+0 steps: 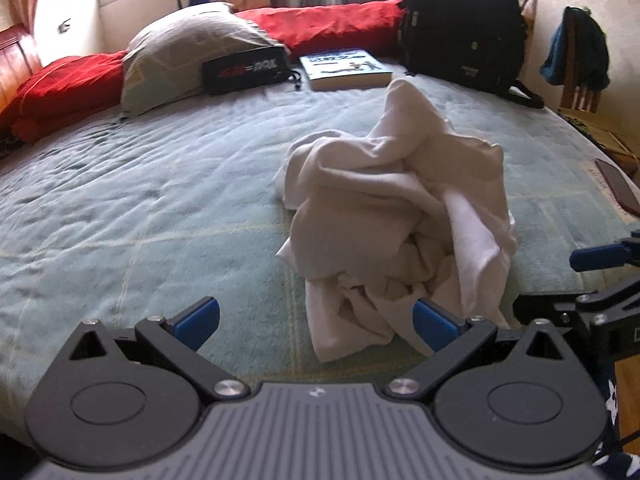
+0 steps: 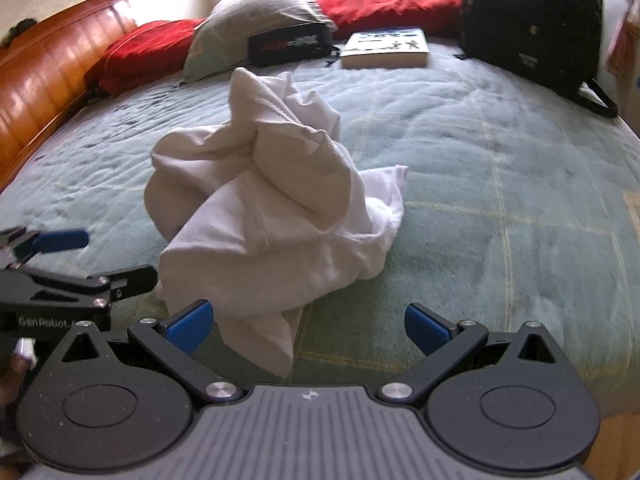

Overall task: Fold clothes
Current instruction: 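Move the right gripper into the crumpled white shirt and close on it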

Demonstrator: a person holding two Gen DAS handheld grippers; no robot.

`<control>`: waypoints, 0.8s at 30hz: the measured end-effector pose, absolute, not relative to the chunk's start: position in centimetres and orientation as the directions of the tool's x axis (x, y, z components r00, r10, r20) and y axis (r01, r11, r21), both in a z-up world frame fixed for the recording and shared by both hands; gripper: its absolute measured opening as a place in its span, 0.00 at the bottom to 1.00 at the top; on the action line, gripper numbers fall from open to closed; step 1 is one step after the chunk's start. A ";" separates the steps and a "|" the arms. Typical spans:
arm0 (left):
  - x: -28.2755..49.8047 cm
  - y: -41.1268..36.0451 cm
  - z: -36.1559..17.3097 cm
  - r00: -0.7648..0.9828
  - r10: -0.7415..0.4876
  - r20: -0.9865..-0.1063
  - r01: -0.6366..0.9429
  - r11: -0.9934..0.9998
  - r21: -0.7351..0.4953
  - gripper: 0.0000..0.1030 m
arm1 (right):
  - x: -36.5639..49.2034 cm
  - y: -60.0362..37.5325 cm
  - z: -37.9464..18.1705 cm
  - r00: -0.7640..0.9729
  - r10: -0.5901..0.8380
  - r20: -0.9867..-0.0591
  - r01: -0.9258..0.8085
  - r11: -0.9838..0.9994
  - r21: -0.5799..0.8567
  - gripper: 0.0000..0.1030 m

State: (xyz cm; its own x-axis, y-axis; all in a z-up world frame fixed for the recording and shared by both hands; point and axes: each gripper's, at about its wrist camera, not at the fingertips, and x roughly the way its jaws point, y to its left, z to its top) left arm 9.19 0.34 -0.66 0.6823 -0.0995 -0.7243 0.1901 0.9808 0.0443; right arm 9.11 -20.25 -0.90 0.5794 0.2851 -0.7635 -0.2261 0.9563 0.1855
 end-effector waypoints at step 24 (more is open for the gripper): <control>10.4 3.2 -1.2 0.668 -0.160 -0.727 0.326 0.941 0.092 0.99 | 12.0 -15.5 -0.4 0.575 0.319 -0.753 -0.319 0.935 0.152 1.00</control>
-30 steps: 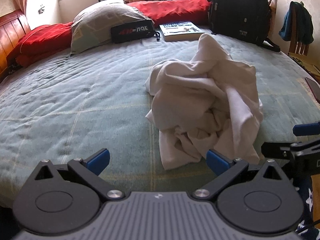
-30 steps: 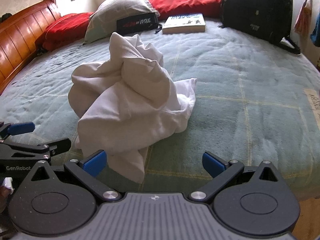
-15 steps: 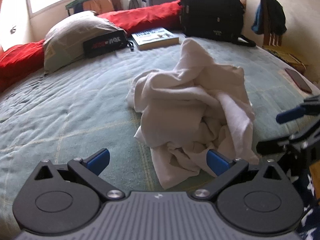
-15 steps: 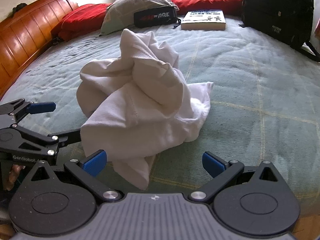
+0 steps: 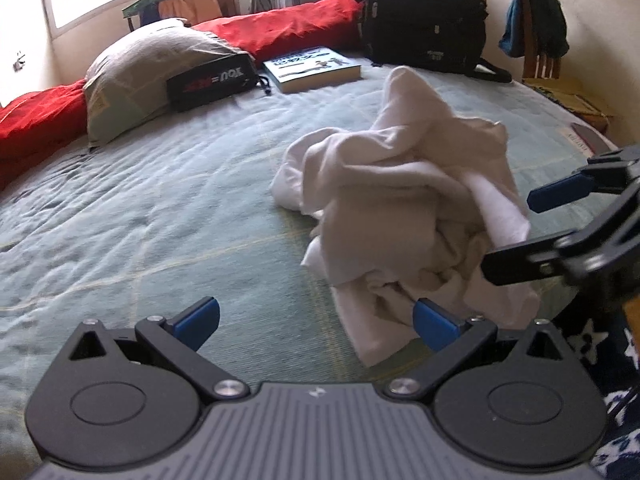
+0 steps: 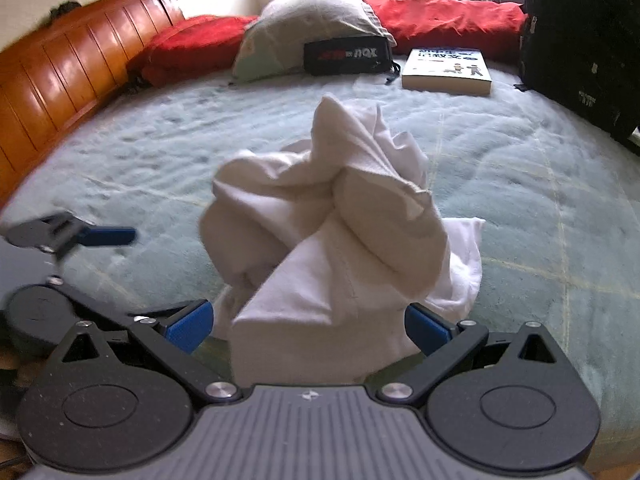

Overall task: Fold clothes
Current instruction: 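Move the right gripper into the crumpled white shirt and close on it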

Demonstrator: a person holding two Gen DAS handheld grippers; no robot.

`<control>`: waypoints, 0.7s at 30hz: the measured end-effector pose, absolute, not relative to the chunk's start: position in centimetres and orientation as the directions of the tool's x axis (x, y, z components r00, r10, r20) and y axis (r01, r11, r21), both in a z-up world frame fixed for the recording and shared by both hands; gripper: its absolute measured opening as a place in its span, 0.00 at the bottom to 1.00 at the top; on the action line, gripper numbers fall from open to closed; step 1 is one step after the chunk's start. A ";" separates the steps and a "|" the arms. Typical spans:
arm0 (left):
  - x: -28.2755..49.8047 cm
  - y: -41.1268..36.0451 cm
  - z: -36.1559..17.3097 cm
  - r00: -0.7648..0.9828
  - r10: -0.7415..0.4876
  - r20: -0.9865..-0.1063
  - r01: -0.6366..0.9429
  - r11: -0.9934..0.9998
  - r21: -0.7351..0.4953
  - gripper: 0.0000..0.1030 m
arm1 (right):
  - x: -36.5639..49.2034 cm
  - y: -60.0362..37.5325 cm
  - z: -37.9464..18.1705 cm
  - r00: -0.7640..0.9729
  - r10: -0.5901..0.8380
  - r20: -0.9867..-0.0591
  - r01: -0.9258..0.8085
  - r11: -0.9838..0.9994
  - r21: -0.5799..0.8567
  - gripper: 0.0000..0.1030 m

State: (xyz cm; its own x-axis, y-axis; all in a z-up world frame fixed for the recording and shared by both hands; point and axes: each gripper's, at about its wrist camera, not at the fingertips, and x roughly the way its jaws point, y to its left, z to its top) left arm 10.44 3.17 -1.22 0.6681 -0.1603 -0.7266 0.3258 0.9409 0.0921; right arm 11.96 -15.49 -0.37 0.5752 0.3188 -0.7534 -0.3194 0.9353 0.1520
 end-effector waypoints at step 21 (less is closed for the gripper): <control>14.5 -1.8 -3.2 0.643 -0.249 -0.725 0.447 0.890 0.091 0.99 | 10.2 -21.6 -2.3 0.658 0.315 -0.684 -0.291 0.944 0.155 0.73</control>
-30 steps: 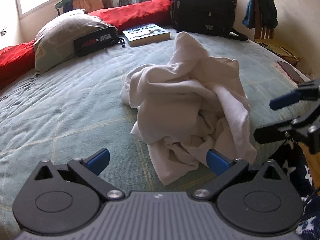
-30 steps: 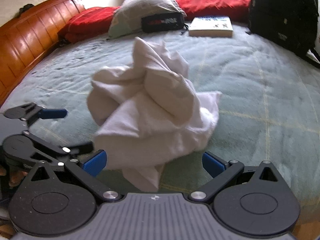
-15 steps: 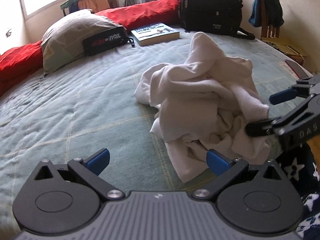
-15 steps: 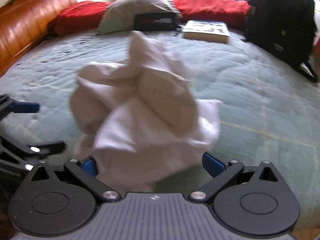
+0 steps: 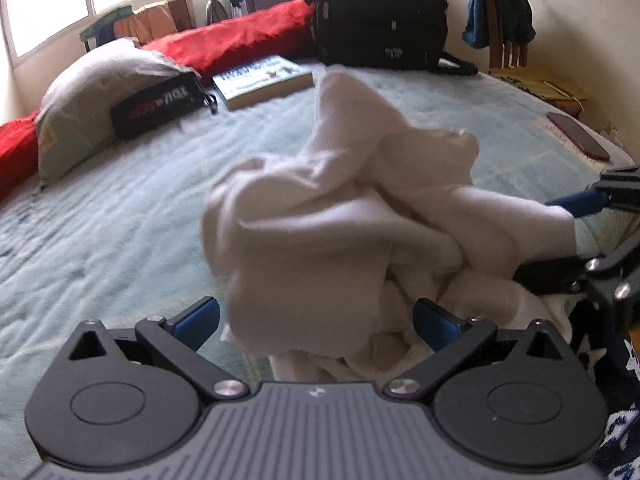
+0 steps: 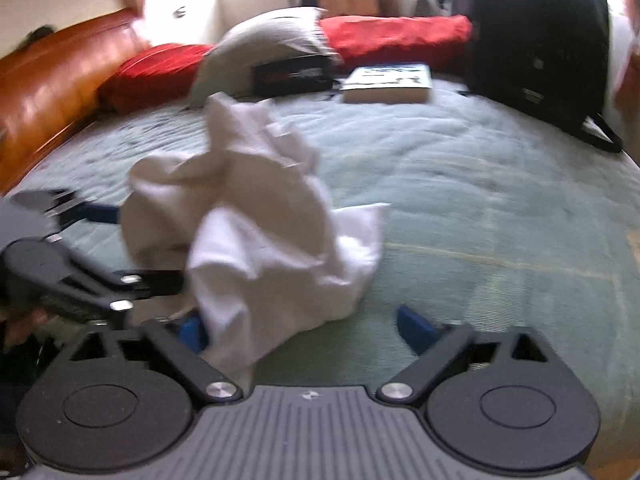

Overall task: Fold clothes
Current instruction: 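Move the right gripper into the crumpled white shirt and close on it, then close the left gripper on the shirt fabric while the right gripper holds it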

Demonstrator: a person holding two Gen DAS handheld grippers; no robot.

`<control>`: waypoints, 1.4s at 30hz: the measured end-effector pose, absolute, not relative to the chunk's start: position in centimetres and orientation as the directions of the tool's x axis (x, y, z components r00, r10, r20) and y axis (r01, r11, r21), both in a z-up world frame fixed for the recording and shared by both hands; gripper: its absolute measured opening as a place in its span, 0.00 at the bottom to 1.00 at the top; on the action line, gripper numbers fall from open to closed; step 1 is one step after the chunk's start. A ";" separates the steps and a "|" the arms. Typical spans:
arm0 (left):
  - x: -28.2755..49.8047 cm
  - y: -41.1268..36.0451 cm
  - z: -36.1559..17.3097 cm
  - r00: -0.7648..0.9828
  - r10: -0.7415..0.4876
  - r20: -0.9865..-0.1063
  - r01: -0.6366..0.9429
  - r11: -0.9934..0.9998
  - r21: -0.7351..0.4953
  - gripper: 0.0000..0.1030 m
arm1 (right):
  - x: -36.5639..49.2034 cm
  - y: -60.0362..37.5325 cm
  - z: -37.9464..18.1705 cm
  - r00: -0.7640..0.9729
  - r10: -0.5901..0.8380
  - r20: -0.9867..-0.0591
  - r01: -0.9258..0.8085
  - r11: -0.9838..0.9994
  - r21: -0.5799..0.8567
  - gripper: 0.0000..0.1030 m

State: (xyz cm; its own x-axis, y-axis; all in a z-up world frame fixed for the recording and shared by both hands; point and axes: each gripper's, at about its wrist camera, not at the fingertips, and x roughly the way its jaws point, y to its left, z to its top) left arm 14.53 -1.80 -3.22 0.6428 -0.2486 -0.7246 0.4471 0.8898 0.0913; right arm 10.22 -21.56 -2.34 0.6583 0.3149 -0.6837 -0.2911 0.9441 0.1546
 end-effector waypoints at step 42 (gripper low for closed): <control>20.3 0.0 2.3 0.563 -0.464 -0.684 0.665 0.746 0.042 0.80 | 11.2 -28.2 -2.3 0.642 0.303 -0.704 -0.254 0.951 0.178 0.39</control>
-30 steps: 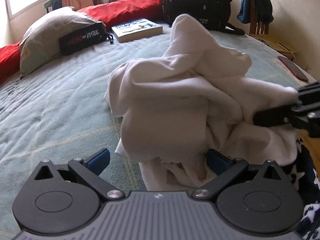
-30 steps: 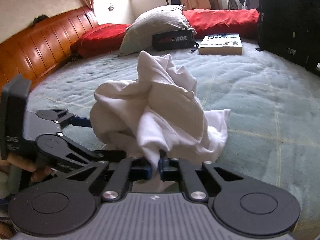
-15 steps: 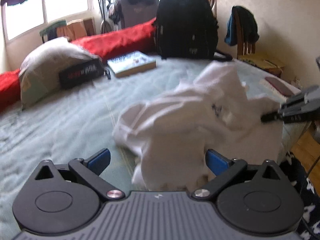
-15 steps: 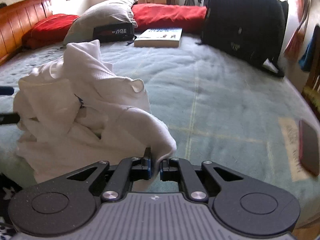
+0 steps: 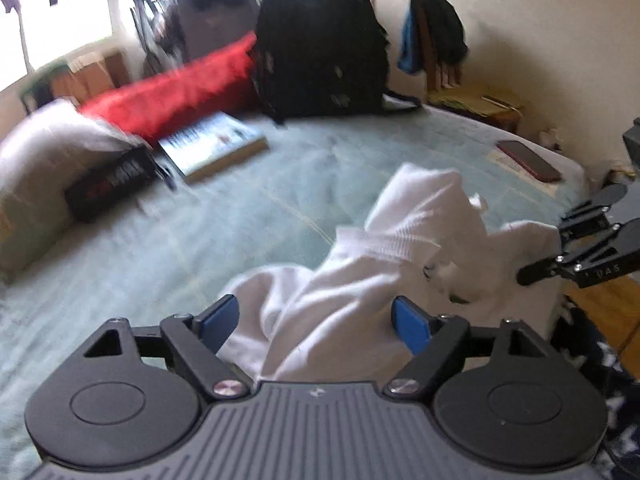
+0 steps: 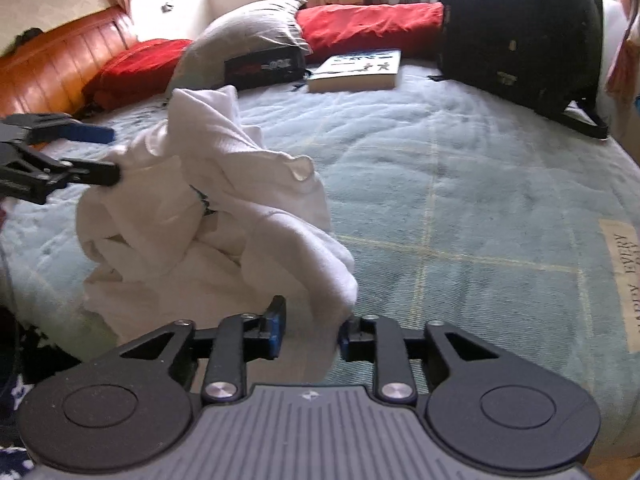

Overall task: Fold clothes
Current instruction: 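Close the left gripper on the shirt fabric while the right gripper holds it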

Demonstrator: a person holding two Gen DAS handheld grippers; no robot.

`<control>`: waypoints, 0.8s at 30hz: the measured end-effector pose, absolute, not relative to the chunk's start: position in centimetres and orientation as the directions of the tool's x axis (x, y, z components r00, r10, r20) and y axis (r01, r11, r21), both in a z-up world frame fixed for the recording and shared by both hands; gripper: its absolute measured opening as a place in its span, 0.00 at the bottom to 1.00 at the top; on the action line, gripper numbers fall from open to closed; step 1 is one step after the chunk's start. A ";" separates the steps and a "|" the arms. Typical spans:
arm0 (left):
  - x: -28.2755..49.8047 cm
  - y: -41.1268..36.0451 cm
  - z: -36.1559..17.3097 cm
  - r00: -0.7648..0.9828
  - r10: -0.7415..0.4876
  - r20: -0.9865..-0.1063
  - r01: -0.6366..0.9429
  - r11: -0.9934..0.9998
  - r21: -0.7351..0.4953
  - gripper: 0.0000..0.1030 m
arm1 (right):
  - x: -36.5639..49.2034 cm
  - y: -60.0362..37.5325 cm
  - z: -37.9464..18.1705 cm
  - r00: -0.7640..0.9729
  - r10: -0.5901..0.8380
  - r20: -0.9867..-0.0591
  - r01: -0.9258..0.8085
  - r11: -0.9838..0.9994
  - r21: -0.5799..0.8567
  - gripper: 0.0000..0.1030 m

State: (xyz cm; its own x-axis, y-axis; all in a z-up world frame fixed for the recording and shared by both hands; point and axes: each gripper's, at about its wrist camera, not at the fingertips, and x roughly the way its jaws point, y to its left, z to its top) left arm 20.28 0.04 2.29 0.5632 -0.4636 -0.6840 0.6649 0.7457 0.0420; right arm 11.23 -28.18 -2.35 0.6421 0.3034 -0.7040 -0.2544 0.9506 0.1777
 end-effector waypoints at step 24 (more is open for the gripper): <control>26.1 3.4 4.8 0.693 -0.336 -0.638 0.513 0.852 0.108 0.15 | 20.0 -26.7 1.4 0.718 0.118 -0.686 -0.240 0.967 -0.085 0.10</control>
